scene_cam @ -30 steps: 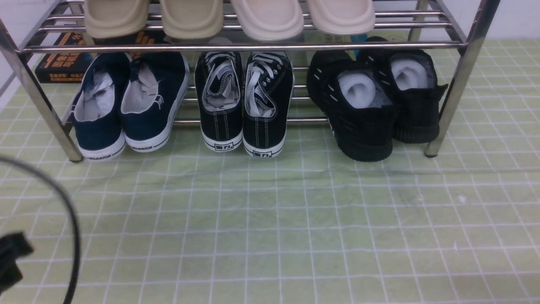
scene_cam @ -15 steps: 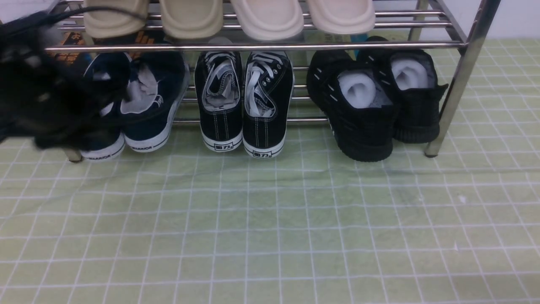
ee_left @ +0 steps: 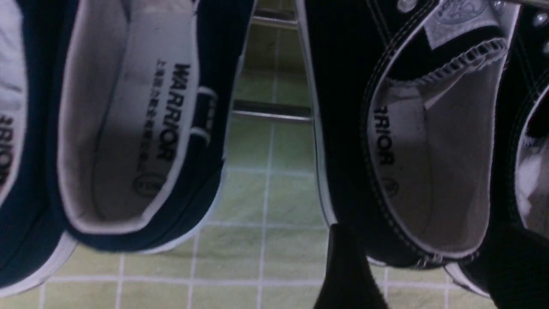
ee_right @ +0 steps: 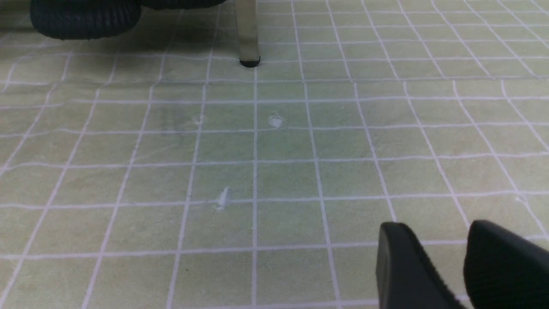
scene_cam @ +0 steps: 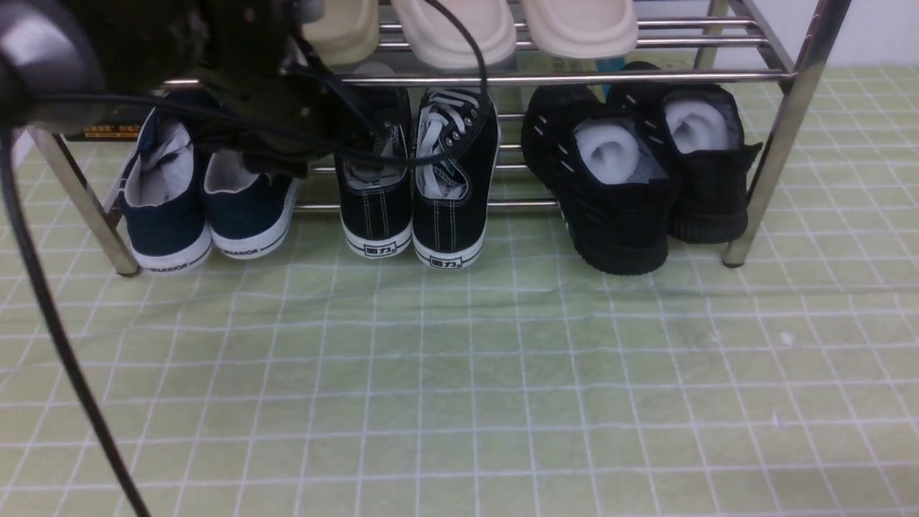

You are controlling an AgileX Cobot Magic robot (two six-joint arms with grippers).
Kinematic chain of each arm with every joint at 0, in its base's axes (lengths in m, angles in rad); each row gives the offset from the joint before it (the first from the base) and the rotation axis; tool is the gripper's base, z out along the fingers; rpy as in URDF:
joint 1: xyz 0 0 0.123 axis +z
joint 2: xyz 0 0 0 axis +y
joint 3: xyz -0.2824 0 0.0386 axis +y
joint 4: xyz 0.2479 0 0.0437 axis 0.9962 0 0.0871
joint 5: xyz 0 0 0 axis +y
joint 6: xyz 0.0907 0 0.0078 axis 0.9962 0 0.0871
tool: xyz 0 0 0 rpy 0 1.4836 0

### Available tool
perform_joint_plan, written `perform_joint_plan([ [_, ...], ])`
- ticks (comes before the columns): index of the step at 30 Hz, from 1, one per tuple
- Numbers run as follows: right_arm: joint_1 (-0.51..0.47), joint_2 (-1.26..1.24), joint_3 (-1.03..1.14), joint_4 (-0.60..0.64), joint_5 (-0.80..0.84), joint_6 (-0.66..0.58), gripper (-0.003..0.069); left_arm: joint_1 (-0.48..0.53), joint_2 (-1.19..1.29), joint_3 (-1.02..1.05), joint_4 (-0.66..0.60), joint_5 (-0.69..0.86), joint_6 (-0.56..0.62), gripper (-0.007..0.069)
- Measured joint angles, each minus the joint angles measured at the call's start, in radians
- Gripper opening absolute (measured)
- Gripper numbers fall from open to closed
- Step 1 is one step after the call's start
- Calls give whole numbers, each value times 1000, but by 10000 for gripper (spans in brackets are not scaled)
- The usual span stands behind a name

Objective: Take the shoes off the shelf with your hand from the green coffee tablecloth.
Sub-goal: 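Grasp a shoe standing on the lower shelf of the shoe rack with the left gripper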

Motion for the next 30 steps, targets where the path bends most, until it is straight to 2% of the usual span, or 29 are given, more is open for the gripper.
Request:
perform_joint_plan([
  [8,0,0,0,0,0,0,241,-1,102,0,82,-99,-70,429],
  [13,0,0,0,0,0,0,241,-1,168,0,218,-137,-164,427],
  [19,0,0,0,0,0,0,241,-1,211,-1,302,-220,-270,400],
  [21,0,0,0,0,0,0,241,-1,222,-1,307,-245,-281,367],
  [22,0,0,0,0,0,0,241,-1,231,-1,308,-261,-288,318],
  [23,0,0,0,0,0,0,241,-1,234,-1,308,-262,-289,303],
  [25,0,0,0,0,0,0,241,-1,236,-1,312,-258,-290,190],
  [26,0,0,0,0,0,0,241,-1,236,-1,312,-258,-290,179],
  [27,0,0,0,0,0,0,241,2,234,-1,308,-247,-291,77],
  [30,0,0,0,0,0,0,241,5,221,-1,291,-228,-292,24],
])
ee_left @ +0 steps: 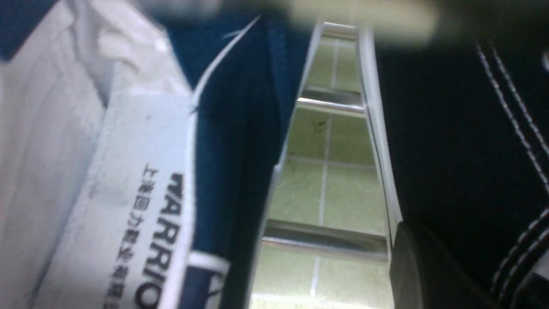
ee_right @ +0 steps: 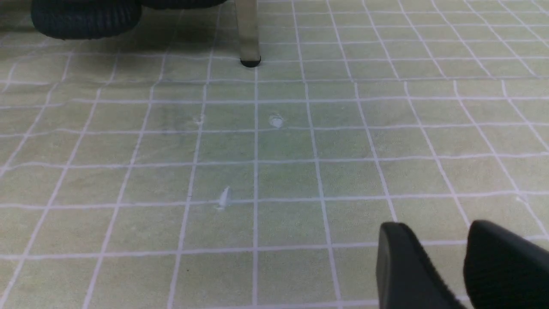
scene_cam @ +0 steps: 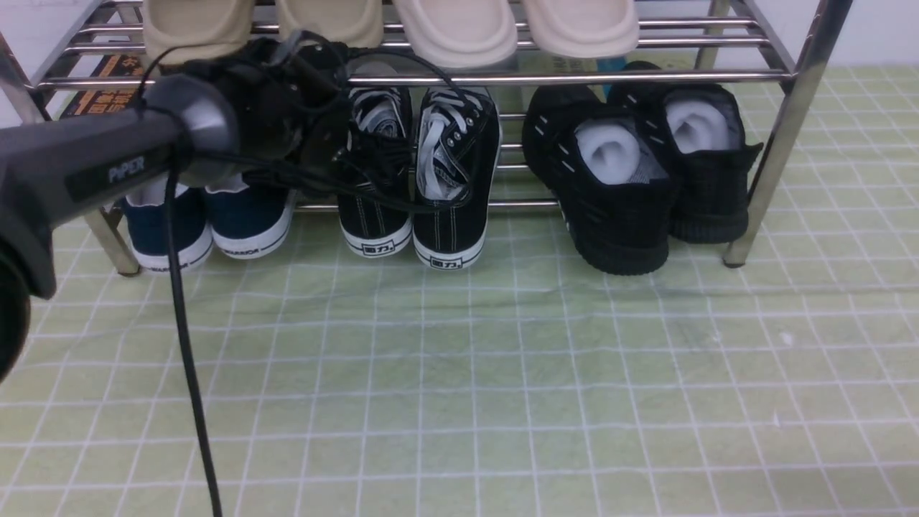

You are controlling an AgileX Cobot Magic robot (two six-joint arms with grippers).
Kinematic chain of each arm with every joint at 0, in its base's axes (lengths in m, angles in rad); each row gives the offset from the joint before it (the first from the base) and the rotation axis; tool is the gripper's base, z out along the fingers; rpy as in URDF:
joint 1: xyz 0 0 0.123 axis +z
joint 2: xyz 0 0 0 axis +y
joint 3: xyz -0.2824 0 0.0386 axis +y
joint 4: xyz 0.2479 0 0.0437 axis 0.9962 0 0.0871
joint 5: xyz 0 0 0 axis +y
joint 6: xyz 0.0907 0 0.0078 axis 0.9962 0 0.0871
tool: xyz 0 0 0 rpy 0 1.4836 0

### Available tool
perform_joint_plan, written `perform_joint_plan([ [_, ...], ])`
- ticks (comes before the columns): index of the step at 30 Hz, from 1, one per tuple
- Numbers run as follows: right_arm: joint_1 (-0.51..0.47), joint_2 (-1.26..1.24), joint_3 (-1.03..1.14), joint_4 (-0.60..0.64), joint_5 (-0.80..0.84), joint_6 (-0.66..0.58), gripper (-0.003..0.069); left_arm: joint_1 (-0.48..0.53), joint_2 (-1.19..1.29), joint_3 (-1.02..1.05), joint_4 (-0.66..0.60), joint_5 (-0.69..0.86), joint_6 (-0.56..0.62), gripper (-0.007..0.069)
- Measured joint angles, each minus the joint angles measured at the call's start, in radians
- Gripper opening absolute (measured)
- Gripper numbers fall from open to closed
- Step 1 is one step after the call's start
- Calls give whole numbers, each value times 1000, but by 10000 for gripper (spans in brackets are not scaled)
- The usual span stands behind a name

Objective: Take the shoes off the shelf with your hand from the green coffee tablecloth.
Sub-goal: 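Grasp a shoe standing on the lower shelf of the shoe rack with the left gripper, then set the held shoe down on the floor in front of the rack with the left gripper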

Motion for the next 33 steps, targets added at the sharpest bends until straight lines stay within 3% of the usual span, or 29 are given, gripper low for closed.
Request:
perform_joint_plan([
  [12,0,0,0,0,0,0,241,-3,-182,3,-161,250,56,17],
  [19,0,0,0,0,0,0,241,-3,-338,3,-365,518,303,17],
  [24,0,0,0,0,0,0,240,-4,-444,3,-383,697,392,17],
  [30,0,0,0,0,0,0,240,-5,-554,60,-358,705,402,17],
  [33,0,0,0,0,0,0,240,-5,-641,195,-352,705,355,18],
])
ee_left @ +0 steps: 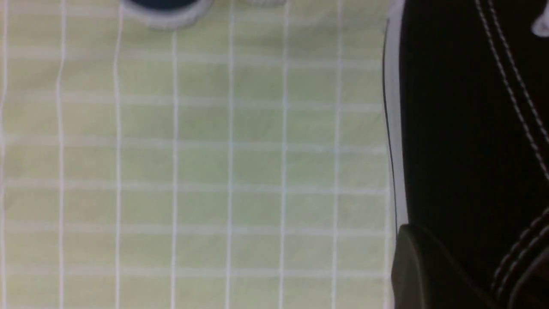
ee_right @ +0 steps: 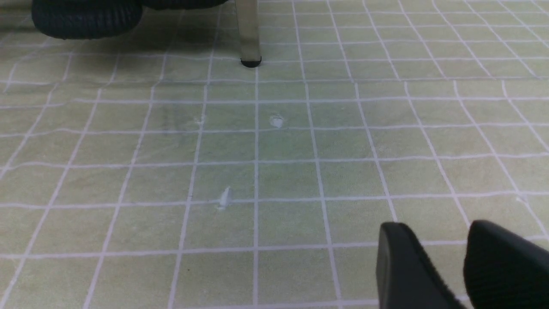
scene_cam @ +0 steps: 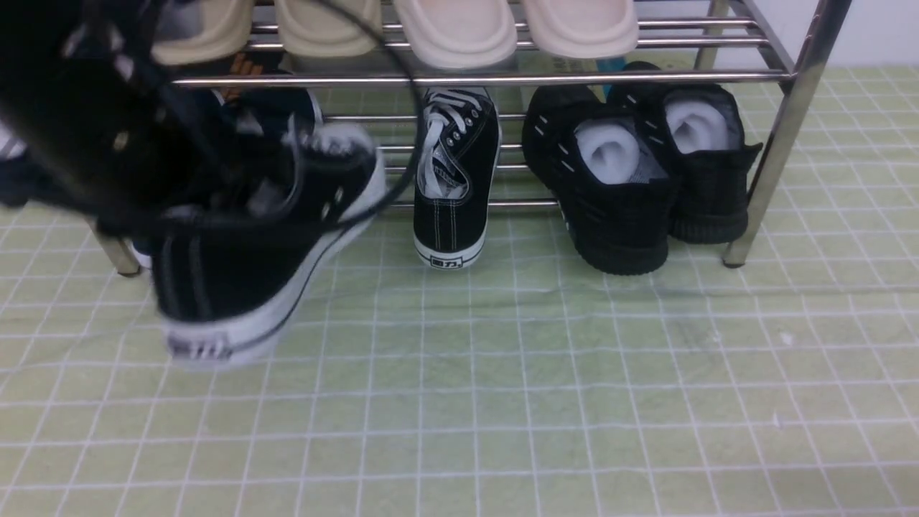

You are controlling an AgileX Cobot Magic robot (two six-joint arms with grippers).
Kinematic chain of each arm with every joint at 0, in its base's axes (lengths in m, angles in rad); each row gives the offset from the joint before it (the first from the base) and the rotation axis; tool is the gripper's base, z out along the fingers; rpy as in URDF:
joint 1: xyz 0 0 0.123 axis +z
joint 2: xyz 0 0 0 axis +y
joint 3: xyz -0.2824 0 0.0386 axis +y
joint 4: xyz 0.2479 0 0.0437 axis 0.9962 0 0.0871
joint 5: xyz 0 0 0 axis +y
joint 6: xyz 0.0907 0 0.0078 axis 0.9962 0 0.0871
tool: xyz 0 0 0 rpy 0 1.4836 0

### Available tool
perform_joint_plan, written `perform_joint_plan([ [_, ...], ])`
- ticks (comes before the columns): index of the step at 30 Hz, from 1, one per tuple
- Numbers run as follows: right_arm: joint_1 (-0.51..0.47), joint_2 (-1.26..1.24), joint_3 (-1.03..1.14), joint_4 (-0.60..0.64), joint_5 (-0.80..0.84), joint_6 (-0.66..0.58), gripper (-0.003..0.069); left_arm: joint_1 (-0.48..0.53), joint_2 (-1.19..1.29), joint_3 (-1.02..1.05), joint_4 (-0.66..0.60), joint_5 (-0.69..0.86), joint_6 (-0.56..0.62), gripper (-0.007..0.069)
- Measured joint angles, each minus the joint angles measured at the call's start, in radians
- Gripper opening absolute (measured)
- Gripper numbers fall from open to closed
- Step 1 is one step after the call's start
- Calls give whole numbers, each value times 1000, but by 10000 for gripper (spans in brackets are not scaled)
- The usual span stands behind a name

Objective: Take the shoes off the shelf with your hand from the green coffee tablecloth.
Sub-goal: 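Set the held shoe down on the floor in front of the rack with the left gripper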

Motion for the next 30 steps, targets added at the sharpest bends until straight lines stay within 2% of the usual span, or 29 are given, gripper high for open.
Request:
perform_joint_plan([
  [3,0,0,0,0,0,0,240,0,-88,200,4,-19,-103,18],
  [5,0,0,0,0,0,0,240,0,-128,325,3,-98,-198,19],
  [6,0,0,0,0,0,0,240,0,-128,325,3,-98,-198,19],
  [7,0,0,0,0,0,0,240,0,-144,417,2,-202,-263,19],
  [8,0,0,0,0,0,0,240,0,-144,417,2,-202,-263,19],
  [11,0,0,0,0,0,0,240,0,-146,538,4,-381,-340,21],
  [18,0,0,0,0,0,0,240,0,-135,605,73,-568,-423,22],
  [30,0,0,0,0,0,0,240,0,19,606,98,-695,-464,34],
])
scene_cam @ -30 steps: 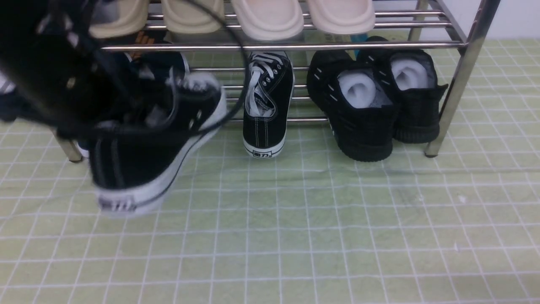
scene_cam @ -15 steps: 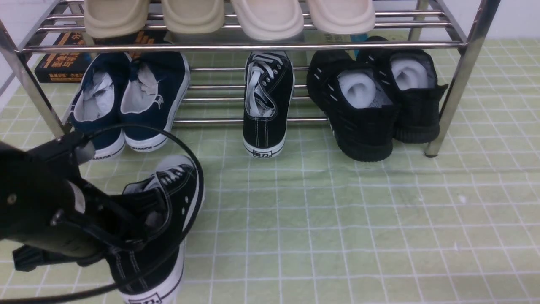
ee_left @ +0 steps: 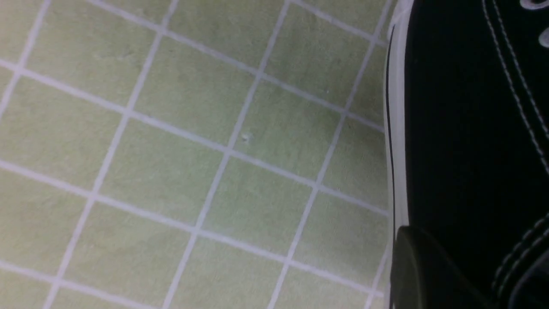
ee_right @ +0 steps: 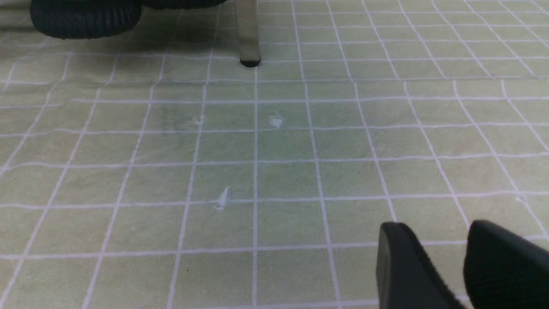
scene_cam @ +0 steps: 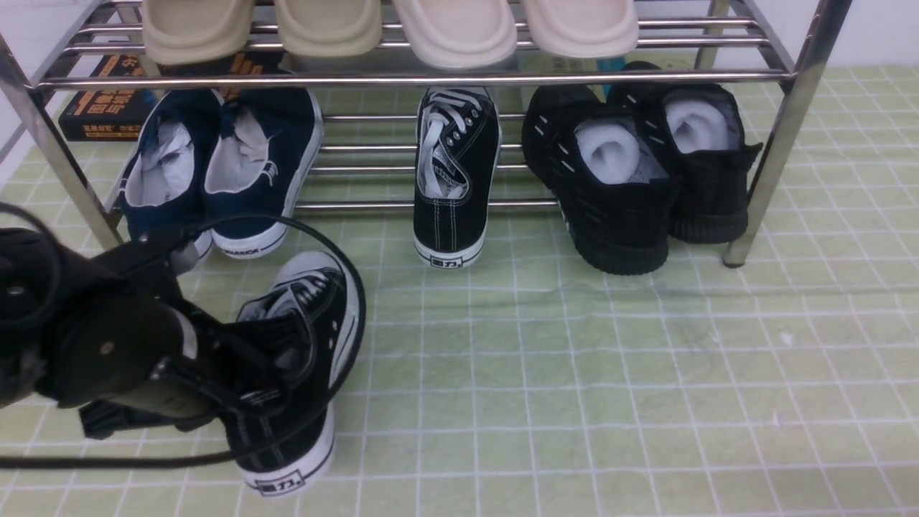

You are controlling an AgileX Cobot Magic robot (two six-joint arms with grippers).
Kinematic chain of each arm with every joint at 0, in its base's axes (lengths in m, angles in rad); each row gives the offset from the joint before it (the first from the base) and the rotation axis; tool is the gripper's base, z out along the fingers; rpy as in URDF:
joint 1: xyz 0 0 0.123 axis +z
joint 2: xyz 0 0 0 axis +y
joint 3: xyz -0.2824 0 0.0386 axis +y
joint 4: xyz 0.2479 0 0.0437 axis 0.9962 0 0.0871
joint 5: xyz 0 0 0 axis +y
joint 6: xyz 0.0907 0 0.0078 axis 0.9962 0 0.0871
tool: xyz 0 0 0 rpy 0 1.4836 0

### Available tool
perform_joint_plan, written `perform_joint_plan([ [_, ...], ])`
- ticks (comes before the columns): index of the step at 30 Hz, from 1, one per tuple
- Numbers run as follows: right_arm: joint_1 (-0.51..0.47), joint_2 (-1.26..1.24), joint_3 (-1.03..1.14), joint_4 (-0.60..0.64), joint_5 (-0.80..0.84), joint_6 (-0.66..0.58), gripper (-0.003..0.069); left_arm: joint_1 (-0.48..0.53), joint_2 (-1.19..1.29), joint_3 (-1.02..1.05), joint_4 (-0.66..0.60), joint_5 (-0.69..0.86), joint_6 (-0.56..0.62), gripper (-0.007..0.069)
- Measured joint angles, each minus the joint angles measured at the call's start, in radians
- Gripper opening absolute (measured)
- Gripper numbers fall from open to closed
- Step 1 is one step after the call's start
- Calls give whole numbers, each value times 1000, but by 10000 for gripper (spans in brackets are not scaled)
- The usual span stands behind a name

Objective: Take the shoes off the shelf with your hand from the green coffee tablecloth.
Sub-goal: 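Set the held shoe down on the floor in front of the rack with the left gripper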

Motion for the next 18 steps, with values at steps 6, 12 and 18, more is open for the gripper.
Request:
perform_joint_plan([
  [6,0,0,0,0,0,0,240,0,39,0,1,-33,0,91],
  [12,0,0,0,0,0,0,240,0,45,-1,-2,-32,0,272],
  [18,0,0,0,0,0,0,240,0,-21,-43,-2,22,11,425],
])
